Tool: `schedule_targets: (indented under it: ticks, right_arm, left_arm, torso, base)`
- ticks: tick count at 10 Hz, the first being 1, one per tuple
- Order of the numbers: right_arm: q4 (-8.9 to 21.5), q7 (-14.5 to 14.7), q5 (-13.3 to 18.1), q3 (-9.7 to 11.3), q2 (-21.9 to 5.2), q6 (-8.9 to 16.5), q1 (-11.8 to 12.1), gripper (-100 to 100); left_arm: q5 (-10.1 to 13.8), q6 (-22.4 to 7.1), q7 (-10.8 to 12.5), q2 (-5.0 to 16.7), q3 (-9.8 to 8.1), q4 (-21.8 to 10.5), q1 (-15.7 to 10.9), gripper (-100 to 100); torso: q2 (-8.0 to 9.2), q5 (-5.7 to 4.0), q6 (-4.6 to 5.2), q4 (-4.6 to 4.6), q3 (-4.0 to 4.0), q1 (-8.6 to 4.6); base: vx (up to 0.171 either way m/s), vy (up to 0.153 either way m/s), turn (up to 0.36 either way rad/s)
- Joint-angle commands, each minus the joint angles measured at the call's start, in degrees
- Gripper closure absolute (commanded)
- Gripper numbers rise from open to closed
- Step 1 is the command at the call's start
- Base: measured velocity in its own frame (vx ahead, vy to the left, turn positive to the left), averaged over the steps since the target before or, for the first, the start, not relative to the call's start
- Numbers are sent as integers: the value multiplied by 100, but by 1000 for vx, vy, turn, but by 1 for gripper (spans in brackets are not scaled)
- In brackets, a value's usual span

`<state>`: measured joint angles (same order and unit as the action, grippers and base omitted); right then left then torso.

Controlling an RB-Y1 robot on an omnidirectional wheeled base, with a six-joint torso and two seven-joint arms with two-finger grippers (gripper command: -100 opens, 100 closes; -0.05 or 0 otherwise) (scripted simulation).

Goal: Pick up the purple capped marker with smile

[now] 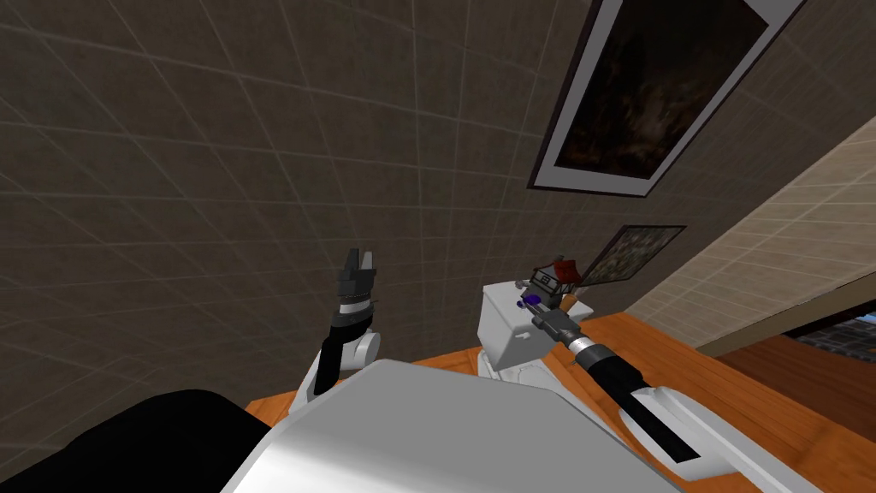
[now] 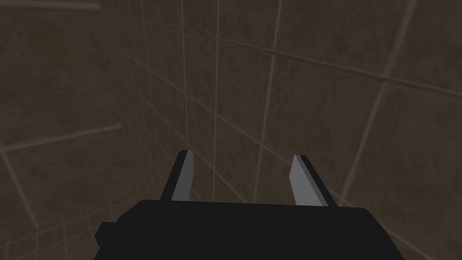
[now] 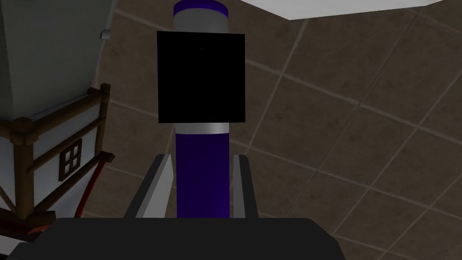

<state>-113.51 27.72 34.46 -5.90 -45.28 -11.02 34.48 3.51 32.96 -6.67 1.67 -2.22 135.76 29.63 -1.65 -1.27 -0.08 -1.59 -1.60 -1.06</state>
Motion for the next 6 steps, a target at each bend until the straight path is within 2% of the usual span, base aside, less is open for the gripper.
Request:
schedule_targets:
  ticks: [1, 2, 4, 5, 6]
  right_arm:
    - [-286, 3, -8, 2, -10, 55, 286, 100]
    - [-440, 3, -8, 2, -10, 55, 452, 100]
    - [-687, 3, -8, 2, -10, 55, 452, 100]
    - [-597, 13, -6, -2, 12, 39, 450, 100]
    - [-613, 10, -9, -4, 12, 25, 452, 0]
  left_arm:
    - [0, 0, 0, 0, 0, 0, 0, 0]
    - [0, 0, 0, 0, 0, 0, -1, 0]
    - [0, 0, 0, 0, 0, 0, -1, 0]
    - [0, 0, 0, 0, 0, 0, -2, 0]
    - [0, 0, 0, 0, 0, -1, -2, 0]
  torso:
    - [0, 0, 0, 0, 0, 0]
    - [9, -1, -3, 0, 4, 0]
    - [42, 0, -5, 10, 24, -1]
    - [49, 2, -5, 13, 29, -2]
    - [49, 1, -4, 12, 28, -5]
  base:
    - [83, 14, 2]
    - [23, 6, 19]
    - [-9, 0, 2]
    - [0, 0, 0]
    - [0, 0, 0]
